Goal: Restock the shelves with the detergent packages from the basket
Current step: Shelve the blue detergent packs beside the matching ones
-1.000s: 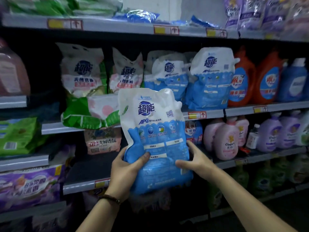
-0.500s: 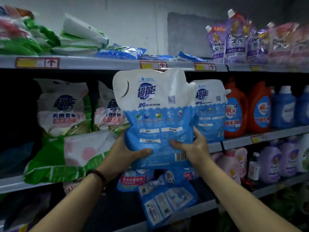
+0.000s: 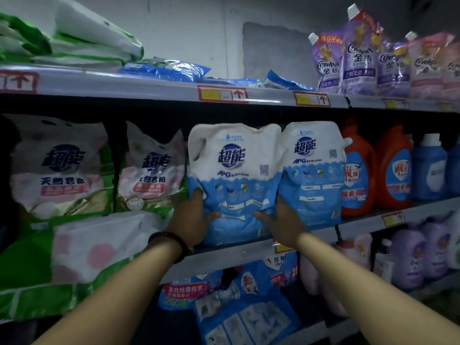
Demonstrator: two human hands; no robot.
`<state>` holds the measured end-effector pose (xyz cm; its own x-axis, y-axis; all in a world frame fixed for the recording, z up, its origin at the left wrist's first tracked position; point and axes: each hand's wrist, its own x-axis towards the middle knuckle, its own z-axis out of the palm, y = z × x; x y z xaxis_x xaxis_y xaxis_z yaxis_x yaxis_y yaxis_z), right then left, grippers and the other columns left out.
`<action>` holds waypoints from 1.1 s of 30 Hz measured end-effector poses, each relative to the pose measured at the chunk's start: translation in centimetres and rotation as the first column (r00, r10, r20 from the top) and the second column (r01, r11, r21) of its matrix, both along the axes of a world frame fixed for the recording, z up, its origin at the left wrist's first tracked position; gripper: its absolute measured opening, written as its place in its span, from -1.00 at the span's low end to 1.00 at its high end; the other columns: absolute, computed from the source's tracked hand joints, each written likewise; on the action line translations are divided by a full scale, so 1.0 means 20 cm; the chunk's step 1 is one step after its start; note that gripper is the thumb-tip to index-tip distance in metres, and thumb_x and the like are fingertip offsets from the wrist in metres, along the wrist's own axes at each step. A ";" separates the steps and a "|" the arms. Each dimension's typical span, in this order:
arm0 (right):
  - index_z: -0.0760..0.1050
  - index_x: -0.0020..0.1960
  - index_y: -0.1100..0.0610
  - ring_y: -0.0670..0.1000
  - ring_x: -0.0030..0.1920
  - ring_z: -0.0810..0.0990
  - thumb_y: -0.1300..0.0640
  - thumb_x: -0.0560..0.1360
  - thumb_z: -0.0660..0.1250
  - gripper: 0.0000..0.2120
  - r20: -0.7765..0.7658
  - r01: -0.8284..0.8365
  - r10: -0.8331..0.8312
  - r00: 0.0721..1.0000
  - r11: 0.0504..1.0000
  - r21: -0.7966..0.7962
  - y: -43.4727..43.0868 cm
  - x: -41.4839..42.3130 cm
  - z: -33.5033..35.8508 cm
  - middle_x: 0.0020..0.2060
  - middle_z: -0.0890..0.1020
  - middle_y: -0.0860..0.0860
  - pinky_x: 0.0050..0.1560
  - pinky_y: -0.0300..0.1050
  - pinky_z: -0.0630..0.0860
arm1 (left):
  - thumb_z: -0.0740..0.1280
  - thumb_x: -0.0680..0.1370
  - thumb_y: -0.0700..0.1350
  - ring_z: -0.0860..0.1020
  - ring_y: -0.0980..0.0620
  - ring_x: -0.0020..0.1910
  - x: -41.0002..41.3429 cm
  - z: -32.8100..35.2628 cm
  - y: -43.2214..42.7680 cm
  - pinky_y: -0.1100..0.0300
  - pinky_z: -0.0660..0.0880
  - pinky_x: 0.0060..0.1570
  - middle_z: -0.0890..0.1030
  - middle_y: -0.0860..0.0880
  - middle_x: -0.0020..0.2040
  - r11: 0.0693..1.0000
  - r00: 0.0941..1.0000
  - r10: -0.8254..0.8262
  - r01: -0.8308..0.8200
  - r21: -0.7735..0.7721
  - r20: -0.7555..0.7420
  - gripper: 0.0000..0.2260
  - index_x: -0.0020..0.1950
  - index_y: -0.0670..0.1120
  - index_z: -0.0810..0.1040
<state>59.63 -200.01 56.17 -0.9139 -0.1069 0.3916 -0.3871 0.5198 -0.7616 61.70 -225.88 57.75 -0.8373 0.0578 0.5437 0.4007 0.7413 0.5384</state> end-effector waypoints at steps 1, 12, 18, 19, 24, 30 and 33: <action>0.36 0.47 0.09 0.07 0.14 0.65 -0.19 0.59 0.42 -0.41 0.042 0.028 -0.029 0.999 0.999 0.033 0.00 -0.01 0.02 0.21 0.65 0.03 0.22 0.13 0.61 | 0.45 0.60 0.05 0.60 -0.10 0.28 -0.01 0.03 -0.01 -0.12 0.57 0.28 0.60 -0.05 0.36 0.999 0.999 -0.007 0.008 -0.032 0.036 -0.54 0.41 -0.07 0.41; 0.44 0.40 0.15 0.16 0.17 0.61 -0.14 0.56 0.49 -0.44 0.170 0.214 -0.206 0.964 0.977 -0.028 -0.08 0.00 0.09 0.27 0.61 0.10 0.11 0.05 0.60 | 0.38 0.60 0.22 0.54 -0.16 0.36 -0.09 0.13 -0.10 -0.11 0.48 0.38 0.52 -0.10 0.47 0.995 0.974 0.039 -0.017 -0.103 0.221 -0.41 0.52 -0.07 0.40; 0.31 0.40 0.19 0.22 0.18 0.59 -0.07 0.54 0.52 -0.38 0.084 0.366 -0.363 0.928 0.931 -0.016 -0.15 0.19 0.08 0.31 0.49 0.17 0.07 0.07 0.60 | 0.40 0.63 0.07 0.52 -0.24 0.38 0.03 0.13 -0.01 -0.05 0.49 0.32 0.53 -0.18 0.45 0.982 0.969 0.187 -0.179 -0.061 0.158 -0.49 0.49 -0.14 0.43; 0.28 0.43 0.19 0.22 0.23 0.56 -0.05 0.54 0.52 -0.36 0.050 0.367 -0.367 0.929 0.930 -0.008 -0.16 0.23 0.06 0.32 0.45 0.16 0.11 0.06 0.58 | 0.41 0.61 -0.01 0.54 -0.28 0.32 0.07 0.12 0.01 -0.08 0.52 0.26 0.54 -0.22 0.38 0.968 0.966 0.247 -0.243 -0.055 0.074 -0.53 0.46 -0.15 0.42; 0.42 0.28 0.09 0.09 0.05 0.56 -0.02 0.59 0.45 -0.63 -0.065 0.280 -0.275 0.959 0.956 0.084 -0.17 0.43 0.00 0.18 0.49 0.06 0.01 -0.06 0.50 | 0.39 0.59 -0.14 0.51 -0.22 0.23 0.39 0.09 0.09 -0.08 0.55 0.15 0.47 -0.17 0.32 0.950 0.949 0.299 -0.306 -0.069 -0.096 -0.64 0.36 -0.08 0.40; 0.56 0.07 -0.03 0.02 -0.01 0.65 0.01 0.47 0.44 -0.81 -0.016 0.070 -0.068 0.998 0.973 0.220 -0.27 0.69 -0.08 -0.04 0.67 -0.05 -0.04 -0.06 0.59 | 0.35 0.55 -0.01 0.62 0.04 -0.13 0.79 -0.10 0.12 -0.02 0.64 -0.14 0.64 0.11 -0.10 0.957 0.998 0.022 -0.037 -0.289 -0.053 -0.90 0.05 0.11 0.53; 0.62 0.05 0.00 0.00 -0.02 0.68 0.01 0.48 0.46 -0.83 0.019 -0.027 0.023 1.000 0.962 0.270 -0.33 0.84 -0.21 -0.07 0.71 -0.04 0.01 -0.01 0.65 | 0.33 0.53 0.07 0.64 -0.03 -0.11 0.97 -0.28 0.06 -0.01 0.62 -0.17 0.64 0.10 -0.08 0.915 0.999 0.027 -0.041 -0.401 -0.040 -0.88 0.05 0.14 0.50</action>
<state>76.44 -206.54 52.06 -0.9154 -0.2296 0.3306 -0.3917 0.6976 -0.5999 81.03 -224.64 52.17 -0.8247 0.2486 0.5079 0.3836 0.9059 0.1794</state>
